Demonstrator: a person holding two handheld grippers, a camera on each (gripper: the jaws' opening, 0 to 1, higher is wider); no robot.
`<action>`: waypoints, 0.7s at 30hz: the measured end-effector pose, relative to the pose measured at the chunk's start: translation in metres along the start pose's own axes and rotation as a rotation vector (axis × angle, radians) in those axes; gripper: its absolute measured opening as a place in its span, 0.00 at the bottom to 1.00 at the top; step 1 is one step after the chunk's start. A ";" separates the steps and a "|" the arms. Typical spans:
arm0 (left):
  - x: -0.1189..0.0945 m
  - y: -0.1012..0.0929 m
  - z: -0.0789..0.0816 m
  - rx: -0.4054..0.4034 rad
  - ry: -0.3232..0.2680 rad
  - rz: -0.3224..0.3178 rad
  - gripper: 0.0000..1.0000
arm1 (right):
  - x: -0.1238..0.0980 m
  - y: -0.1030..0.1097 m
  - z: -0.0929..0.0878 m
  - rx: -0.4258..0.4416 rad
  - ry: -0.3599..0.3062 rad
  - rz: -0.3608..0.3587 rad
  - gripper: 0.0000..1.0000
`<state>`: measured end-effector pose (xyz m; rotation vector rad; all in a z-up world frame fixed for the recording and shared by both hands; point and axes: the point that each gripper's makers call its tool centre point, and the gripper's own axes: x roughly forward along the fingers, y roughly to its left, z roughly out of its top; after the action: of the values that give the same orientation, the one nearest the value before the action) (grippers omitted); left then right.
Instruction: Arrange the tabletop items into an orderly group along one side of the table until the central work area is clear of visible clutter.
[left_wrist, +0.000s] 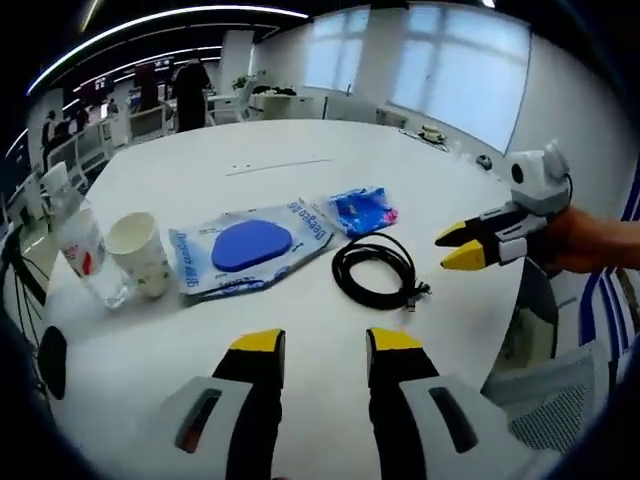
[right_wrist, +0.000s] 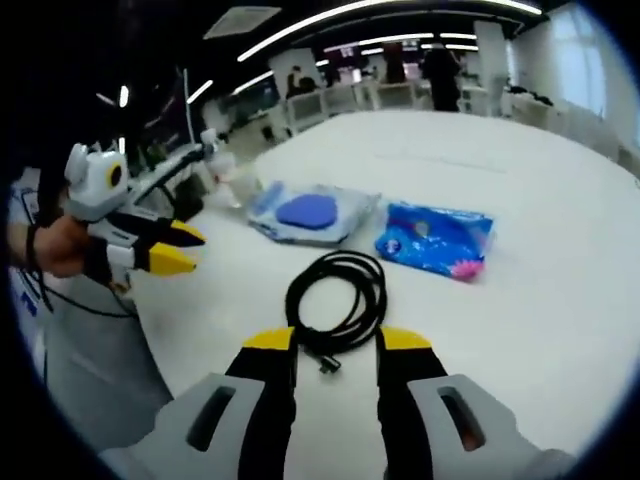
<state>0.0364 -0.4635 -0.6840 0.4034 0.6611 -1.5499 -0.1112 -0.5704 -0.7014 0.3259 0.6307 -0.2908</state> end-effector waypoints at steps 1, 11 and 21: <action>-0.006 0.003 0.000 -0.008 -0.008 0.008 0.33 | -0.003 0.003 0.002 -0.003 -0.007 0.003 0.32; -0.081 0.045 -0.018 -0.072 -0.078 0.110 0.42 | -0.023 0.042 -0.003 -0.033 -0.020 0.041 0.48; -0.121 0.067 -0.040 -0.137 -0.116 0.178 0.46 | -0.032 0.068 -0.004 -0.023 -0.042 0.068 0.55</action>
<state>0.1092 -0.3433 -0.6513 0.2596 0.6201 -1.3404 -0.1132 -0.5015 -0.6712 0.3173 0.5804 -0.2246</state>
